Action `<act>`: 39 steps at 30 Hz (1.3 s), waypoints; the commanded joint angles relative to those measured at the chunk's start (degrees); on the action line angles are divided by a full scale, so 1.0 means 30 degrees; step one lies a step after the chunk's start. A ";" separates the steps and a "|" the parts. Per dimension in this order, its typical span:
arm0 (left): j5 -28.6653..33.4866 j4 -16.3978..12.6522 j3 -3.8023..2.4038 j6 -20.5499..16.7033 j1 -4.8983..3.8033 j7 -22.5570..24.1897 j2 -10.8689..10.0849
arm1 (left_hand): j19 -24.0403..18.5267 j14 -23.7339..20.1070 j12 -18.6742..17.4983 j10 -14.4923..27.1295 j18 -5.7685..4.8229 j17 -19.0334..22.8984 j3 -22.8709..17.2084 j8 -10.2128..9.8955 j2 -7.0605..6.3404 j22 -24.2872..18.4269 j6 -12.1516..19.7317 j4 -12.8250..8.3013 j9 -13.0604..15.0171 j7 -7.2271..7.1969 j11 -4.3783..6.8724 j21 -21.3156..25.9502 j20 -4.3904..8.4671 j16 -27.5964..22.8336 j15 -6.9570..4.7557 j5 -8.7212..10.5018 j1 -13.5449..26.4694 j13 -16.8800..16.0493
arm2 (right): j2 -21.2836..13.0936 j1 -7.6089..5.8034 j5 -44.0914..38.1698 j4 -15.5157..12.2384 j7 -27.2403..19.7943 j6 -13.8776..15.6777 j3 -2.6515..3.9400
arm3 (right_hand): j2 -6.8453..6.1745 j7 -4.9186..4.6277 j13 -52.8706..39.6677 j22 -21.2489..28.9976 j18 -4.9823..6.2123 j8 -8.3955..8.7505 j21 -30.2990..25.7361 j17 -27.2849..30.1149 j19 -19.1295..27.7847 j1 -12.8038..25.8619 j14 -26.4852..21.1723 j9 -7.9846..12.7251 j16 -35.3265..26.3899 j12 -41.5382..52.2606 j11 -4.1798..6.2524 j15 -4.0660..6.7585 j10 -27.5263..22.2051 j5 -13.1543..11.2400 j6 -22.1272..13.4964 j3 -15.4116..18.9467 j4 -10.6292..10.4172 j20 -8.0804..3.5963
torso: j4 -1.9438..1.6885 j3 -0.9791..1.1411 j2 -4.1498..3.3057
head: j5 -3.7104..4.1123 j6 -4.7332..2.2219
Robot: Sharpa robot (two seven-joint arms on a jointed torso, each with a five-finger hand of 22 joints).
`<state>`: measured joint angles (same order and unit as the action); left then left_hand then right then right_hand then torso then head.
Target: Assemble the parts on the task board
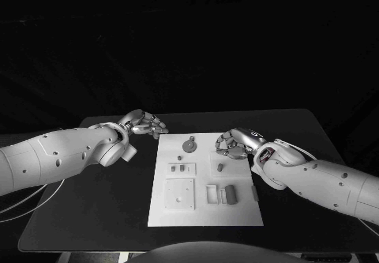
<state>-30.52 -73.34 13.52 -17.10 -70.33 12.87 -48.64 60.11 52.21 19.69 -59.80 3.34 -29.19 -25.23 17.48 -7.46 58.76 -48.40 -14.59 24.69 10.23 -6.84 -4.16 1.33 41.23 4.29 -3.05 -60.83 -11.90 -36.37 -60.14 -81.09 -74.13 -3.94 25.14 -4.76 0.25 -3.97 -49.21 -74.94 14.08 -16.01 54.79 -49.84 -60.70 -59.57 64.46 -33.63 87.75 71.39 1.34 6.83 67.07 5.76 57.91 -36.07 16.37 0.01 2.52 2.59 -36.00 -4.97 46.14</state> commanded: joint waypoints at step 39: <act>0.0091 -0.0140 -0.0026 -0.0108 -0.0176 0.0103 0.0213 | 0.0018 0.0111 -0.0197 -0.0226 0.0130 -0.0213 0.0046 0.0106 -0.0081 -0.0072 0.0009 -0.0101 0.0007 0.0073 -0.0013 0.0078 0.0020 -0.0222 -0.0003 0.0008 0.0251 0.0011 | 0.3310 0.0684 0.0274 0.0315 -0.1052 -0.3038 -0.1101 | 0.0523 -0.0364 -0.0020 -0.0087 0.0307 -0.0123 -0.0019 0.0001 0.0075 0.0288 -0.0135 -0.0176 -0.0053 -0.0182 -0.0008 0.0053 -0.0030 -0.0162 0.0516 -0.0183 0.0111 0.0024 | -0.0013 -0.0015 0.0001 | -0.2691 0.1244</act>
<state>-30.52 -73.63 13.51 -17.23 -70.75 12.80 -48.07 60.11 52.21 19.47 -60.20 3.09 -29.75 -25.23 17.48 -7.84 58.62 -48.40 -14.59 24.69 10.23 -6.84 -4.16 1.33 40.78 4.28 -3.05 -60.46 -11.91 -26.53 -58.13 -77.79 -73.14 -6.24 17.68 -8.04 1.21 -3.89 -49.22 -74.93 14.06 -16.03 54.79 -49.83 -60.70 -58.84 64.34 -33.63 87.75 71.17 1.34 6.76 67.07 5.48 57.99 -36.30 16.76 0.02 2.36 2.44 -36.04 -12.71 49.64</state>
